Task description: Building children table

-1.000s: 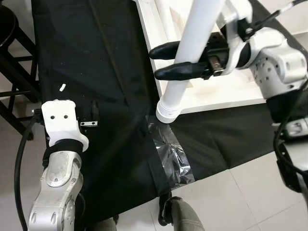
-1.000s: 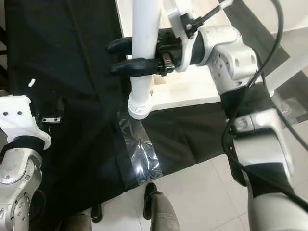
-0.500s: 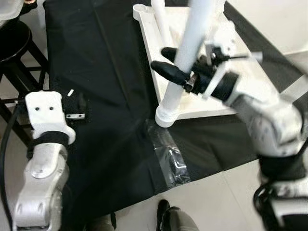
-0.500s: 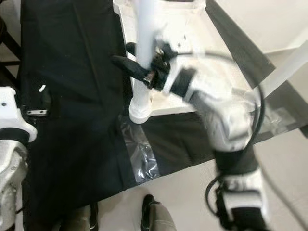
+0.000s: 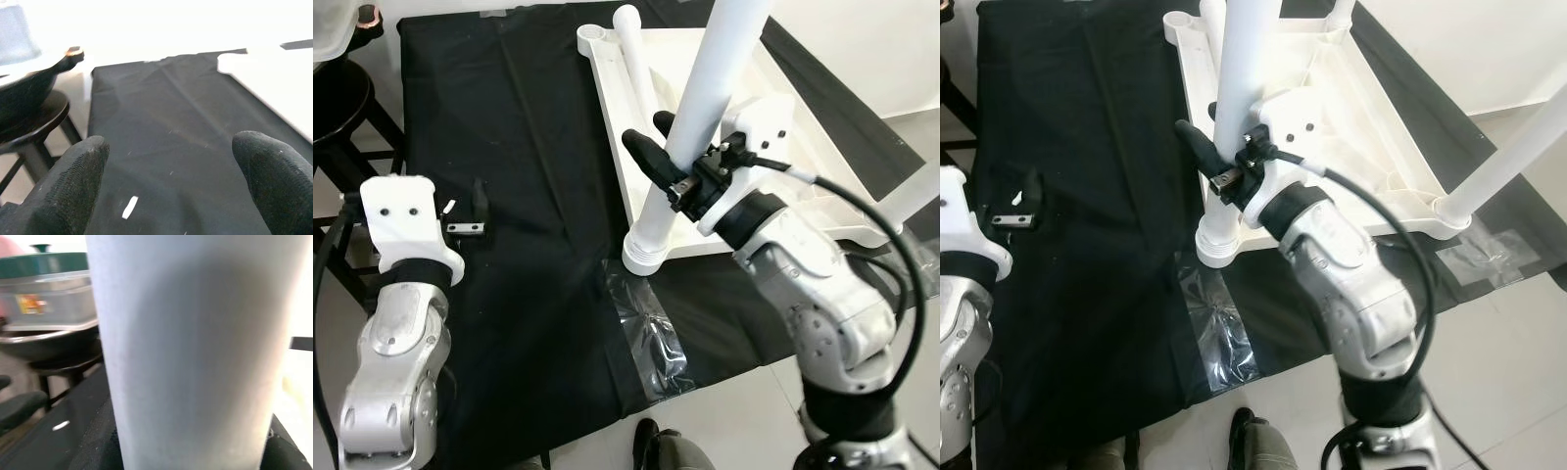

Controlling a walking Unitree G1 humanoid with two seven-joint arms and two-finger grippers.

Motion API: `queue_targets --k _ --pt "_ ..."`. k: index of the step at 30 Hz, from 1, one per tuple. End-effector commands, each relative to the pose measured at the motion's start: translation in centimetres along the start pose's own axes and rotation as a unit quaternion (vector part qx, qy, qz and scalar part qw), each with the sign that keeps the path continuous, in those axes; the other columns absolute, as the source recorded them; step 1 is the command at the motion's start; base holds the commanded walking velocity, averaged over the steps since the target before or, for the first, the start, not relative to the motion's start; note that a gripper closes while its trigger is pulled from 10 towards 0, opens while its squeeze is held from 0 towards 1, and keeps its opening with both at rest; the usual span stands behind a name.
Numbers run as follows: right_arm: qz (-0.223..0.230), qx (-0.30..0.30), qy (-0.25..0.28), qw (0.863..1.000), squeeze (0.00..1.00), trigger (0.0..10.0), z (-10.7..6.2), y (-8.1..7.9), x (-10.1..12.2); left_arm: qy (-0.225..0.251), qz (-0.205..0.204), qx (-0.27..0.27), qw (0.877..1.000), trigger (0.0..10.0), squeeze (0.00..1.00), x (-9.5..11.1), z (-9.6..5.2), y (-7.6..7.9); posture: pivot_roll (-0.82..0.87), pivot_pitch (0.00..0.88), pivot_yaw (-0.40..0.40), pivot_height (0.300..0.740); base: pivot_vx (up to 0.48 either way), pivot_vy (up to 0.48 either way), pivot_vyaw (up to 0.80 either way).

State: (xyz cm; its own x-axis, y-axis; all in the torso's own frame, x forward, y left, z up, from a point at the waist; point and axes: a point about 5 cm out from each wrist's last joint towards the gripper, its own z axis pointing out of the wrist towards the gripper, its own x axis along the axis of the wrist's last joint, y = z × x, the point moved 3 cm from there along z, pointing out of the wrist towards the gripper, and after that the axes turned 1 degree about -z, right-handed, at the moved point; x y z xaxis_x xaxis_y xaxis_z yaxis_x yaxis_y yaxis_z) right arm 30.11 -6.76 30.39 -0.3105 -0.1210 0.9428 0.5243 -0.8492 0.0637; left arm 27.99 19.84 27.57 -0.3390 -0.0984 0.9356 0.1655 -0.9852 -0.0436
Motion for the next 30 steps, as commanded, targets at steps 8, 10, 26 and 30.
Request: queue_targets --k 8,10,26,30 --pt "0.031 -0.058 -0.119 0.991 0.00 10.0 -1.0 0.9 -5.7 -0.009 -0.004 -0.010 1.000 10.0 0.00 -0.2 0.1 -0.2 0.04 0.340 -0.055 0.740 0.000 0.000 0.00" --pt "0.010 -0.129 -0.147 0.981 0.00 10.0 -0.7 -0.2 -8.3 0.041 -0.089 -0.145 0.985 10.0 0.00 3.2 2.4 1.0 0.03 0.324 -0.042 0.740 0.000 0.000 0.00" --pt "-0.014 -0.195 -0.139 0.971 0.00 10.0 2.0 -0.1 -9.6 0.088 -0.168 -0.531 0.826 10.0 0.00 11.7 3.8 8.7 0.06 0.230 -0.024 0.740 0.000 0.000 0.00" --pt "-0.025 -0.200 -0.131 0.971 0.00 10.0 2.6 0.2 -9.7 0.079 -0.171 -0.600 0.777 10.0 0.00 12.2 3.0 10.4 0.07 0.206 -0.020 0.740 0.000 0.000 0.00"
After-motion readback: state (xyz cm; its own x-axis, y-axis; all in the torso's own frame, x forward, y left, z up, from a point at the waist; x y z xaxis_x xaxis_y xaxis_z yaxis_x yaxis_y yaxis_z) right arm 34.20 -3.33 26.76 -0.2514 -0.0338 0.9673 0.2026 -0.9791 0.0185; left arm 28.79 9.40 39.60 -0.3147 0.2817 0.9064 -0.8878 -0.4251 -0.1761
